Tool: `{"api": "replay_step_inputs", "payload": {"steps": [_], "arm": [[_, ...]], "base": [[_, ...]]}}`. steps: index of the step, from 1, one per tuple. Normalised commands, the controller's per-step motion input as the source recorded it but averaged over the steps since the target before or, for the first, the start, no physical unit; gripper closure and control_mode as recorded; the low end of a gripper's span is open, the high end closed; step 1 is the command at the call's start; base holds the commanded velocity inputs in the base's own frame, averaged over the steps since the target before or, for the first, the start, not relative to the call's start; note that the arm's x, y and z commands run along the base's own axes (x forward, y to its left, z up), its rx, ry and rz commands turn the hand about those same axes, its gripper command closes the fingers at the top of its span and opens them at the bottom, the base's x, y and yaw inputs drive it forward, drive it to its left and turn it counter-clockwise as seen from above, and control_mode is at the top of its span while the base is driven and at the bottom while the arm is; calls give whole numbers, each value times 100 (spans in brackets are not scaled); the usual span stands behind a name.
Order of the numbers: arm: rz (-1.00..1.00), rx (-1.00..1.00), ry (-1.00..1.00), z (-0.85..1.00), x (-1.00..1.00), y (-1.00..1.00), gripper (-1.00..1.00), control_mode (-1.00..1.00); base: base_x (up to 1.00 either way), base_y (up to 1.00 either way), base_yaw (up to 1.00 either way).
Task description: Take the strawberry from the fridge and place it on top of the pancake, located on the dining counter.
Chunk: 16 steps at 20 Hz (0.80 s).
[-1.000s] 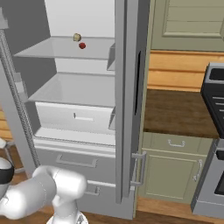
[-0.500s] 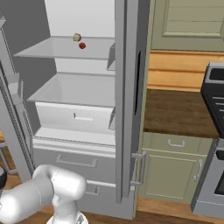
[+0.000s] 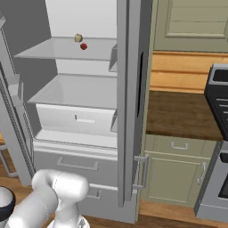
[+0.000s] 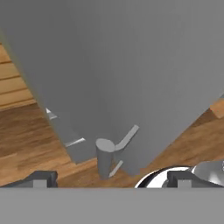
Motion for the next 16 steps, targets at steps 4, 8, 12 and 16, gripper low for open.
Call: {"api": "replay_step_inputs", "payload": {"steps": [4,8,12,16], "arm": [[27,18,1,92,-42,-38,-100,-100],[21,39,-7,30,-60,-64,-100,-100],[11,59,-3,19,-8,-99,-100,-100],[12,61,0,39,24,-83,-100,-100]], "base": [[0,0,0],[0,0,0],[0,0,0],[0,0,0]]}}
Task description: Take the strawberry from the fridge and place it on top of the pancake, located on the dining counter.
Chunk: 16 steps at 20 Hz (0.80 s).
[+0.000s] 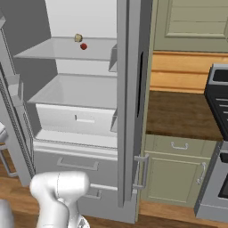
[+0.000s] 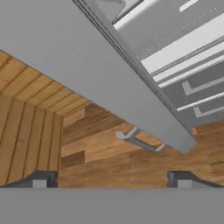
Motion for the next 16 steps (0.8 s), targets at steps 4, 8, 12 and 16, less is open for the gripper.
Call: {"api": "replay_step_inputs", "payload": {"steps": [4,8,12,16], "arm": [[25,47,3,55,20,-75,-100,-100],[28,41,8,59,28,-66,-100,-100],[24,30,11,45,67,-30,-100,-100],[34,14,5,9,100,0,-100,-100]], "base": [[0,0,0],[0,0,0],[0,0,0],[0,0,0]]}}
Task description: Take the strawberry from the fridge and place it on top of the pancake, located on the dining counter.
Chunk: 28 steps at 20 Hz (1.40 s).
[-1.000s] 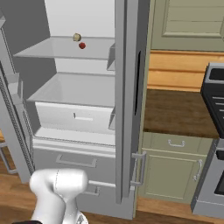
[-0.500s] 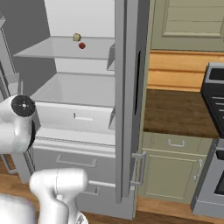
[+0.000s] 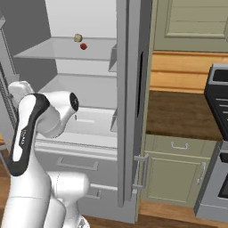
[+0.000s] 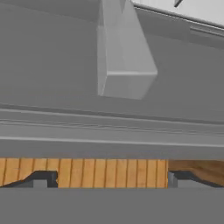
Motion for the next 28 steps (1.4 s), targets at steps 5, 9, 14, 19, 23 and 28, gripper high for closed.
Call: {"api": "replay_step_inputs", "payload": {"steps": [5,9,14,19,23,28], "arm": [[23,8,0,8,94,5,-100,-100],[21,1,0,3,60,60,-100,-100],[17,0,0,0,15,80,-100,-100],[11,-3,0,0,0,79,-100,-100],[7,-6,0,0,0,69,-100,-100],[4,-2,-1,3,-1,18,-100,-100]], "base": [[0,0,0],[0,0,0],[0,0,0],[0,0,0],[0,0,0],[0,0,0]]}}
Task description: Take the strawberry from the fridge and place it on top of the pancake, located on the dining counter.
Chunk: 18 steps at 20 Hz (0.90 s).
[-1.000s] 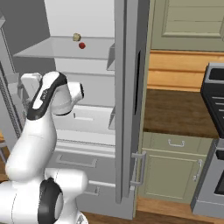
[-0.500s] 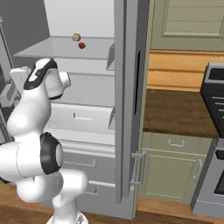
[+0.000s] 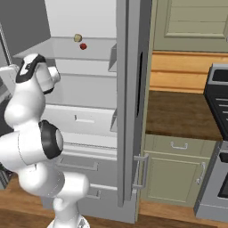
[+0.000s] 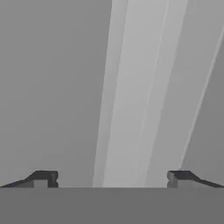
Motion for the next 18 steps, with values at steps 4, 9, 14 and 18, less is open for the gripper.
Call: {"api": "replay_step_inputs", "payload": {"steps": [4,9,14,18], "arm": [[0,0,-2,7,-11,-20,-100,-100],[0,-4,0,0,-23,-69,-100,-100],[-1,-52,0,-5,-25,-46,-100,-100],[-1,-72,-9,-29,-75,-54,-100,-100]], "base": [[0,0,0],[0,0,0],[0,0,0],[0,0,0]]}}
